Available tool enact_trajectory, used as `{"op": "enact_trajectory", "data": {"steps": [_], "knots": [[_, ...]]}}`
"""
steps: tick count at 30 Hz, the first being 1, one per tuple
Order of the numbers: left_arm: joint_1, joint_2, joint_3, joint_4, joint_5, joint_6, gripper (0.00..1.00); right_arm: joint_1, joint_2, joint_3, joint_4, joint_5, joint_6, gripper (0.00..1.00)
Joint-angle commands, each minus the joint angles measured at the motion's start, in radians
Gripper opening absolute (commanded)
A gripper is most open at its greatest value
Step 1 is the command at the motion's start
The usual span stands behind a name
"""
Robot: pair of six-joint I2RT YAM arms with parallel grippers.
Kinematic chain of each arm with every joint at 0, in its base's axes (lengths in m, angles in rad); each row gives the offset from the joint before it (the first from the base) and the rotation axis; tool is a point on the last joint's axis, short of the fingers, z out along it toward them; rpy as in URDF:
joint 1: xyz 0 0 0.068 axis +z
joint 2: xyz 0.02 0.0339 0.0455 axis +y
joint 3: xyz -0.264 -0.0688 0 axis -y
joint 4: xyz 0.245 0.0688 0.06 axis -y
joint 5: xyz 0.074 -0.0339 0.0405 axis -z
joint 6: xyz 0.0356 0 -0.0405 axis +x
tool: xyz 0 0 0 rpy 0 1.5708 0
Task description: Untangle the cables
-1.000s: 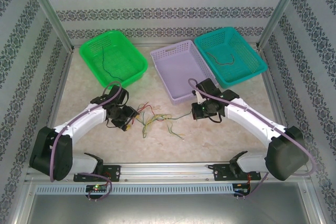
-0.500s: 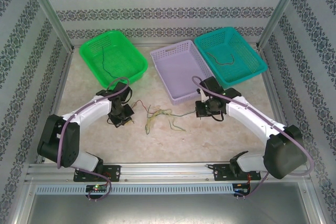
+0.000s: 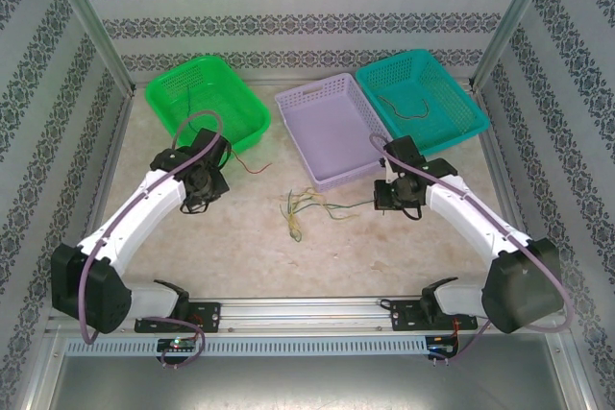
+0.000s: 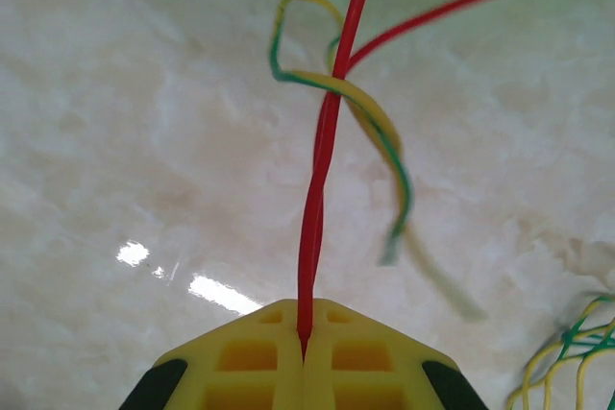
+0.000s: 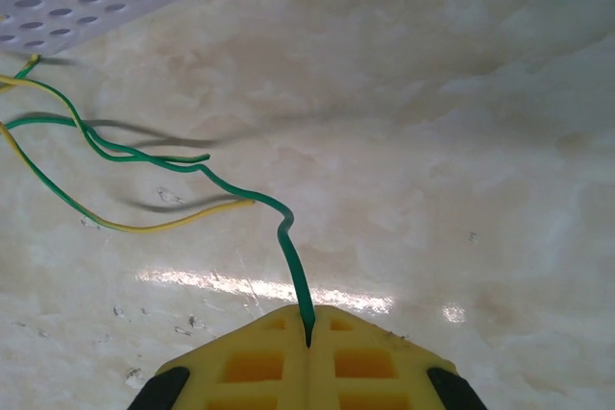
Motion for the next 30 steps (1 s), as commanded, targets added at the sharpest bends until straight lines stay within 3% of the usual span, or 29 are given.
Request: {"op": "enact_trajectory", "data": {"steps": [1, 5, 10, 14, 17, 23, 26, 30], "knots": [[0.004, -0.034, 0.039, -0.054, -0.032, 0.042, 0.00, -0.013, -0.029, -0.008, -0.038, 0.028, -0.025, 0.00], [0.005, -0.053, 0.010, 0.029, 0.105, 0.056, 0.00, -0.015, -0.040, 0.013, -0.059, 0.027, -0.005, 0.01], [0.002, -0.074, -0.072, 0.183, 0.317, 0.047, 0.00, -0.014, -0.095, 0.046, -0.093, 0.023, 0.056, 0.37], [0.002, -0.088, -0.146, 0.322, 0.457, 0.023, 0.00, -0.012, -0.179, 0.099, -0.130, 0.048, 0.144, 0.48], [0.000, -0.104, -0.189, 0.398, 0.497, -0.004, 0.00, -0.009, -0.250, 0.112, -0.097, -0.003, 0.267, 0.54], [-0.006, -0.106, -0.236, 0.493, 0.556, -0.031, 0.00, 0.090, -0.269, 0.021, 0.245, -0.154, 0.662, 0.62], [-0.013, -0.105, -0.256, 0.533, 0.569, -0.058, 0.00, 0.197, -0.200, -0.011, 0.513, -0.116, 0.857, 0.68], [-0.027, -0.097, -0.261, 0.576, 0.582, -0.083, 0.00, 0.289, -0.055, 0.021, 0.735, -0.071, 0.994, 0.76]]}}
